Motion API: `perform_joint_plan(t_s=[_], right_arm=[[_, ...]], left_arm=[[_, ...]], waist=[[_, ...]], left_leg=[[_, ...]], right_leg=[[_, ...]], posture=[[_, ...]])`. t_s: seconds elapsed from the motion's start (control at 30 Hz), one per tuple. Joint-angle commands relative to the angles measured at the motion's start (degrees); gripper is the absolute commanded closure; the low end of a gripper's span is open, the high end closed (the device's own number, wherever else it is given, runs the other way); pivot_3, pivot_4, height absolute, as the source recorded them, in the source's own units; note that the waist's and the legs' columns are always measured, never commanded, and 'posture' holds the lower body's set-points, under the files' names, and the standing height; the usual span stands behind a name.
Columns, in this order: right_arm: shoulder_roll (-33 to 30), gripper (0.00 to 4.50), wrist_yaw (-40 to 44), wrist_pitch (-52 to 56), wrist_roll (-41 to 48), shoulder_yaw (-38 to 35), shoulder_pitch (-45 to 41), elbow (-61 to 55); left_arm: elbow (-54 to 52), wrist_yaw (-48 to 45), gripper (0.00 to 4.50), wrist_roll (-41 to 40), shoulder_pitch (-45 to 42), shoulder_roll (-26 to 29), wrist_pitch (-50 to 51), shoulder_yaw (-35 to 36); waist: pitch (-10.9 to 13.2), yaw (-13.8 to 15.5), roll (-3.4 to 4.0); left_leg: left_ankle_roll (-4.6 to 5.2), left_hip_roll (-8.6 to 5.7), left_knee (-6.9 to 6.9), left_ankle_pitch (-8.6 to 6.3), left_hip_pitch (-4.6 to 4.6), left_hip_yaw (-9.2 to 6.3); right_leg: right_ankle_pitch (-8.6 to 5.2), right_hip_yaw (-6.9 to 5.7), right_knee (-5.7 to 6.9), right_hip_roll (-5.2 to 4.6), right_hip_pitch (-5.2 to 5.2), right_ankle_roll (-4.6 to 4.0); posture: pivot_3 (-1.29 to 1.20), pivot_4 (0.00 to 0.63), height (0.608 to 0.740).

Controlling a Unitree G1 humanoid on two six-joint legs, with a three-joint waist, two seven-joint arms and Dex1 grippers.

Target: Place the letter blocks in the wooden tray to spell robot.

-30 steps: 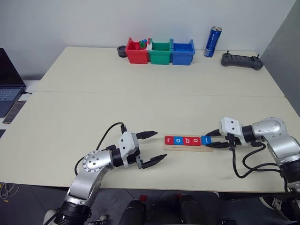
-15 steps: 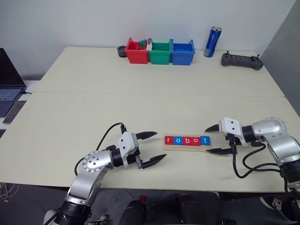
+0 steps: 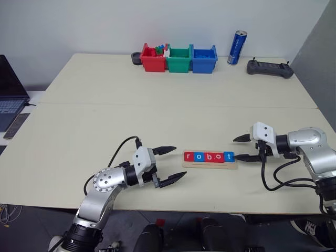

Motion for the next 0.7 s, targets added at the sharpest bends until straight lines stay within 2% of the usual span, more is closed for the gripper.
perform_joint_plan(t_s=[0.03, 0.17, 0.2, 0.7], right_arm=[[0.38, 2.86, -1.40, -2.48, -0.50, -1.06, -1.46, 0.38], [0.68, 4.27, -1.88, -4.60, -1.61, -0.32, -1.30, 1.11], [0.64, 4.46, -1.89, -5.28, -2.07, -0.05, -1.27, 1.40], [1.37, 4.46, -1.74, -9.36, -4.36, 2.02, -0.69, 1.89]], left_arm=[[-0.86, 0.00, 0.00, -0.81, -0.86, -0.19, -0.62, 0.06], [-1.40, -0.26, 0.00, -1.02, -0.16, 0.38, -0.54, 0.47], [-1.52, -0.29, 0.00, -1.04, 0.05, 0.50, -0.51, 0.54], [-2.35, 0.10, 0.00, -0.98, 0.54, 0.38, -0.22, 0.28]], waist=[[0.00, 0.01, 0.00], [0.00, 0.00, 0.00], [0.00, -0.03, 0.00], [0.00, -0.07, 0.00]], left_leg=[[0.00, 0.00, 0.03, 0.00, -0.01, 0.00], [0.00, 0.00, 0.05, 0.00, -0.01, -0.01], [0.00, 0.00, 0.05, 0.00, -0.01, 0.00], [0.00, 0.00, 0.08, 0.00, 0.00, -0.01]], right_leg=[[0.00, 0.00, 0.01, 0.00, 0.00, 0.00], [0.00, 0.00, 0.03, 0.00, 0.00, 0.00], [0.00, 0.00, 0.04, 0.00, 0.00, 0.00], [0.00, 0.01, 0.06, 0.00, 0.00, 0.00]], posture=[[0.00, 0.150, 0.740], [0.00, 0.150, 0.740], [0.00, 0.150, 0.740], [0.00, 0.150, 0.740]])
